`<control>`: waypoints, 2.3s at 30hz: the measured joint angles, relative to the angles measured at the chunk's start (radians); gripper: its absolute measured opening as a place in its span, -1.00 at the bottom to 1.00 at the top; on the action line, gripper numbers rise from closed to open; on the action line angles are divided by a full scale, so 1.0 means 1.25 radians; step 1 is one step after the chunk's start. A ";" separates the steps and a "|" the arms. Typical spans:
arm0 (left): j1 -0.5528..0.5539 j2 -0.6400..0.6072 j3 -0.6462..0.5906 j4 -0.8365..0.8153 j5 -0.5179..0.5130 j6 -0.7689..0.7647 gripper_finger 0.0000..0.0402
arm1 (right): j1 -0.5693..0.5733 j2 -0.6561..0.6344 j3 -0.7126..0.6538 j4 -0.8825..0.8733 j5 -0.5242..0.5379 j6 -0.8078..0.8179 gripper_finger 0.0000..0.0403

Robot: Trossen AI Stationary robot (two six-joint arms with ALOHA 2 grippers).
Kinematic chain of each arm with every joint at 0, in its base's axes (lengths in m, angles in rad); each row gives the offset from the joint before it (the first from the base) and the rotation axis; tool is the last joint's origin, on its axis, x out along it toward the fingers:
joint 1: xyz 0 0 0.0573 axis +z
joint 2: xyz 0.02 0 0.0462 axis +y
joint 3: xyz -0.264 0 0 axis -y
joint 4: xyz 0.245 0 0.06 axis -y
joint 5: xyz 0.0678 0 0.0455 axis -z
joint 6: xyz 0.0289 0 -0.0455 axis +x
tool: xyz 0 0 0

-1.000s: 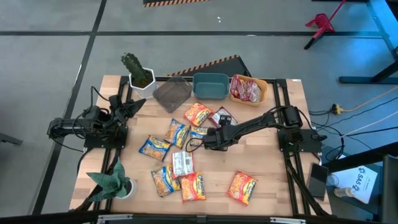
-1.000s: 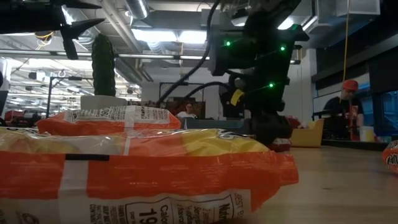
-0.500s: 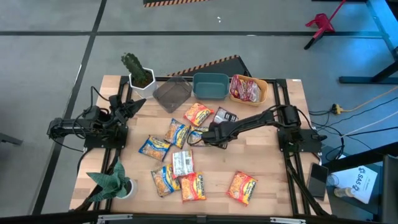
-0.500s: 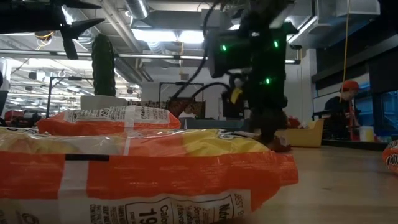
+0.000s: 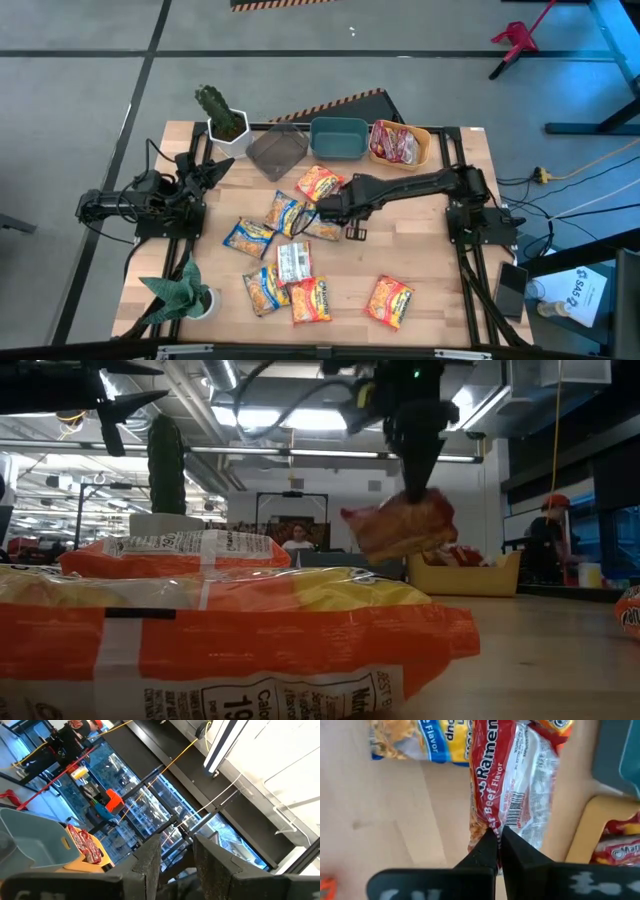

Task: Sort Maruchan noodles
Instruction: Put the red noodle pack into the orange bin

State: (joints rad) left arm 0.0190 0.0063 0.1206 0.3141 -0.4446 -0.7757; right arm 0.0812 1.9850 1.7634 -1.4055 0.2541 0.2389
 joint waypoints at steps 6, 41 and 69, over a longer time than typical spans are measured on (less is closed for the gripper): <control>0.000 0.000 0.000 0.000 0.000 0.000 -0.45 | -0.015 -0.116 0.000 -0.013 0.009 0.072 -1.00; 0.000 0.000 0.000 0.000 -0.076 0.000 -0.45 | -0.525 -0.702 -0.748 0.585 0.083 0.307 -1.00; 0.000 0.000 0.000 0.000 -0.099 0.000 -0.45 | -0.591 -0.605 -0.748 0.537 0.109 0.392 -1.00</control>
State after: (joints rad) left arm 0.0193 0.0063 0.1207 0.3138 -0.5690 -0.7761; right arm -0.6571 1.2291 0.8288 -0.7338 0.3906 0.7291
